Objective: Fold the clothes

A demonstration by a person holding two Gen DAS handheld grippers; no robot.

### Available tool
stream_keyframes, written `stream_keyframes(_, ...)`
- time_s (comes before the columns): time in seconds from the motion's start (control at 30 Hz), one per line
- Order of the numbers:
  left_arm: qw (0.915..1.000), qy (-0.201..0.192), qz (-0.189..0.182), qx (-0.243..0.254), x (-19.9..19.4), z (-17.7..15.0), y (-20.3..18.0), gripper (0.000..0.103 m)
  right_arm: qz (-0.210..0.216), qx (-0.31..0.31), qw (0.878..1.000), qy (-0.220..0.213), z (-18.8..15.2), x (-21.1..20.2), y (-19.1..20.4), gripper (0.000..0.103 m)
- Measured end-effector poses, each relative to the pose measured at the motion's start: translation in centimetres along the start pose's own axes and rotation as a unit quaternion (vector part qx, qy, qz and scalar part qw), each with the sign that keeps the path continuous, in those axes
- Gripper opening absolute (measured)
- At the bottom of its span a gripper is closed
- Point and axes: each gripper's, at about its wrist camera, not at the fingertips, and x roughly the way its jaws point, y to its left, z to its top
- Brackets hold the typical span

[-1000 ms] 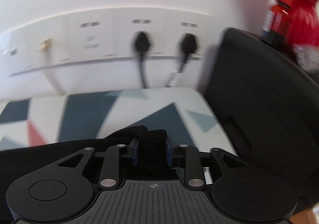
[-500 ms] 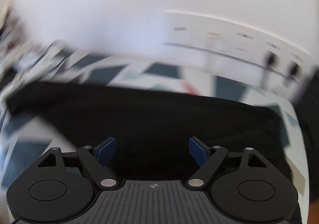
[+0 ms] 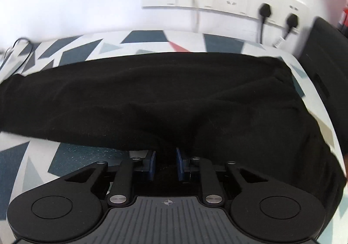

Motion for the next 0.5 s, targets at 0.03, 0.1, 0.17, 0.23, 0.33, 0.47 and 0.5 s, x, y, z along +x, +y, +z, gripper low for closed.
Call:
stream_keyframes(0.03, 0.9999, -0.007, -0.008, 0.011, 0.1, 0.2, -0.1, 0.054, -0.005, -0.003, 1.0, -0.001, -0.1, 0.1, 0.1, 0.018)
stream_keyframes(0.1, 0.9989, -0.016, -0.02, 0.038, 0.1, 0.7, -0.6, 0.016, -0.016, -0.009, 1.0, -0.004, -0.1, 0.3, 0.4, 0.018)
stream_keyframes(0.17, 0.9978, -0.02, -0.015, 0.062, 0.1, 1.4, -1.3, 0.005, -0.024, -0.007, 1.0, -0.006, -0.1, 0.5, 0.5, 0.018)
stream_keyframes(0.23, 0.9953, -0.051, 0.0, 0.082, -0.4, 2.3, -1.7, 0.004, -0.028, 0.005, 1.0, -0.005, 0.4, 0.9, 0.8, 0.018)
stream_keyframes(0.33, 0.9869, -0.118, 0.028, 0.107, -2.5, 4.6, -1.7, 0.004, -0.029, 0.007, 1.0, 0.0, 0.6, 1.0, 1.3, 0.018)
stream_keyframes(0.47, 0.9528, -0.23, 0.045, 0.193, -7.2, 5.7, -2.7, 0.011, -0.029, -0.027, 0.999, 0.0, 0.3, 0.8, 2.5, 0.019)
stream_keyframes(0.5, 0.9505, -0.226, 0.046, 0.209, -7.3, 5.5, -2.8, 0.012, -0.034, -0.035, 0.999, -0.002, 0.1, 0.8, 2.6, 0.019)
